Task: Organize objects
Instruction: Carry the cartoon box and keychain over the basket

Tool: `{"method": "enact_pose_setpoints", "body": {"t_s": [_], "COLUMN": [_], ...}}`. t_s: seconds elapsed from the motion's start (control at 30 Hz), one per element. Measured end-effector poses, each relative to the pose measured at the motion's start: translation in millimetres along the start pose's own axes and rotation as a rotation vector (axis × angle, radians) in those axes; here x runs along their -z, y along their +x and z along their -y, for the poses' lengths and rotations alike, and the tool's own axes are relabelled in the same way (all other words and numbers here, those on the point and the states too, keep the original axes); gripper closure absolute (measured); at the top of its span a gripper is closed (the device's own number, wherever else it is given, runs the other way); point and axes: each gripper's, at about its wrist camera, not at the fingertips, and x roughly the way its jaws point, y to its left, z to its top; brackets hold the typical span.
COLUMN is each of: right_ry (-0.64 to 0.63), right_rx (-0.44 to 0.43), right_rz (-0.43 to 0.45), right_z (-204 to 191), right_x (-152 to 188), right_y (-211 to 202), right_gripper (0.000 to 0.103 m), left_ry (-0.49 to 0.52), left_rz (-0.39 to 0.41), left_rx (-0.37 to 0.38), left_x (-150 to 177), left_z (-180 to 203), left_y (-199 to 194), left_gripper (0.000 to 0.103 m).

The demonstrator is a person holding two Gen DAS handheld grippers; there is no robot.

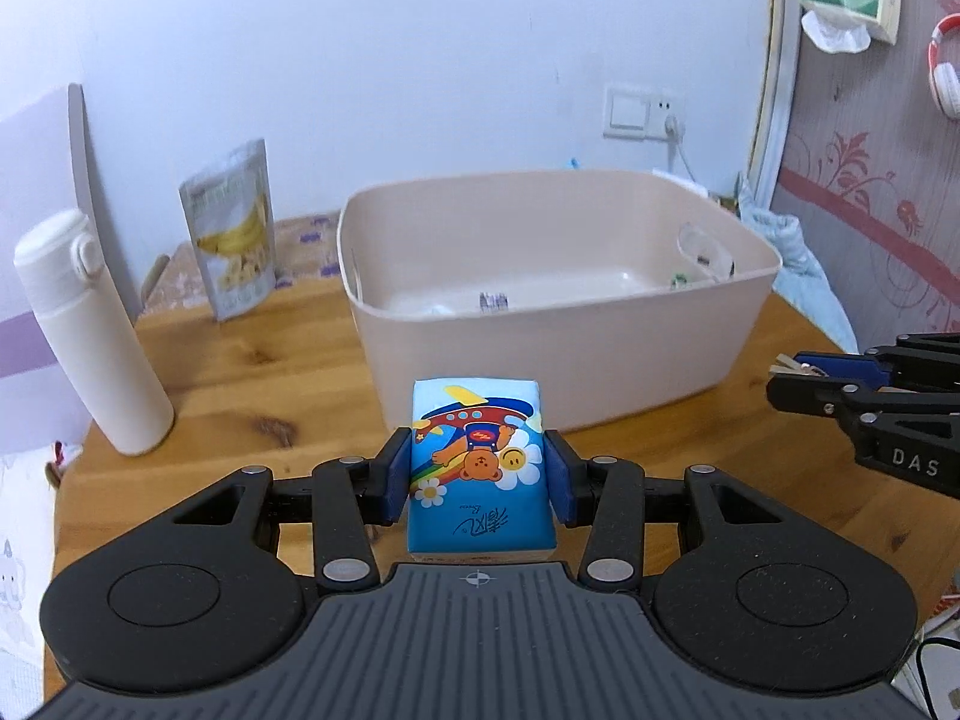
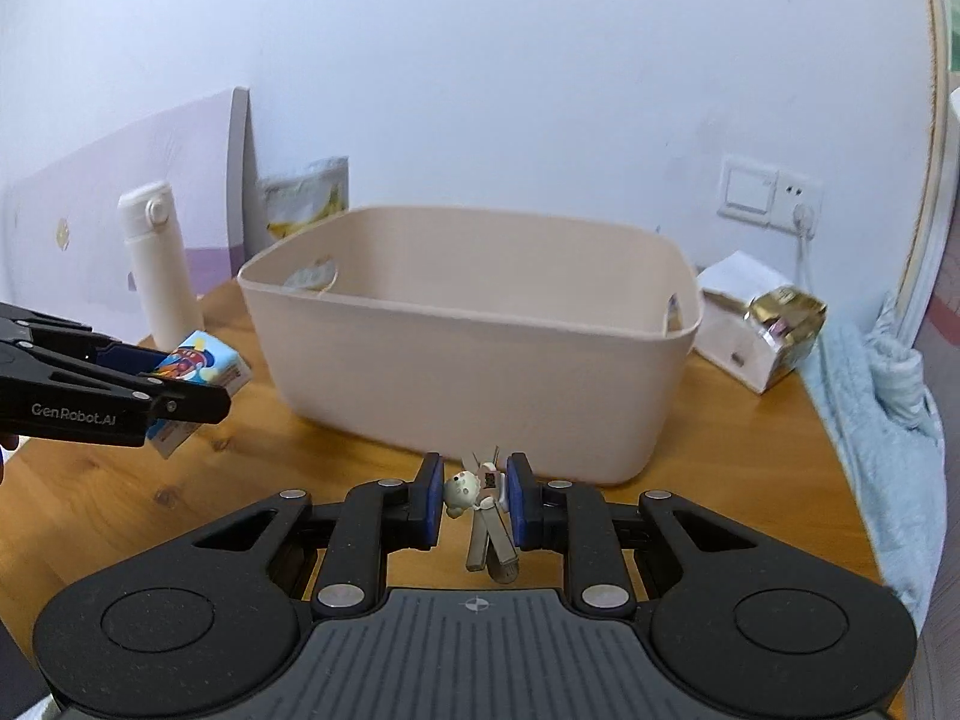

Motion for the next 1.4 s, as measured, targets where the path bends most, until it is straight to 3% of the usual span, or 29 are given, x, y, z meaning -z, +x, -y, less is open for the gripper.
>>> {"method": "enact_pose_setpoints", "body": {"t_s": [0.37, 0.9, 1.4], "right_ry": [0.012, 0.000, 0.004], "right_rx": [0.049, 0.083, 0.091], "right_rz": [0.093, 0.187, 0.137], "right_z": [15.9, 31.1, 39.7], "right_x": [-34.8, -88.8, -112.5], "right_y": [-10.6, 7.1, 71.5], "right_gripper": [0.082, 0.082, 0.082], "left_ry": [0.016, 0.043, 0.055], "left_rz": [0.090, 0.148, 0.063], "left_rx": [-0.001, -0.045, -0.038], "left_x": [-38.1, -92.5, -113.8], "left_z": [-5.9, -12.0, 3.3], "left_y": [-3.8, 22.1, 104.8], "left_gripper": [0.057, 0.057, 0.057]}}
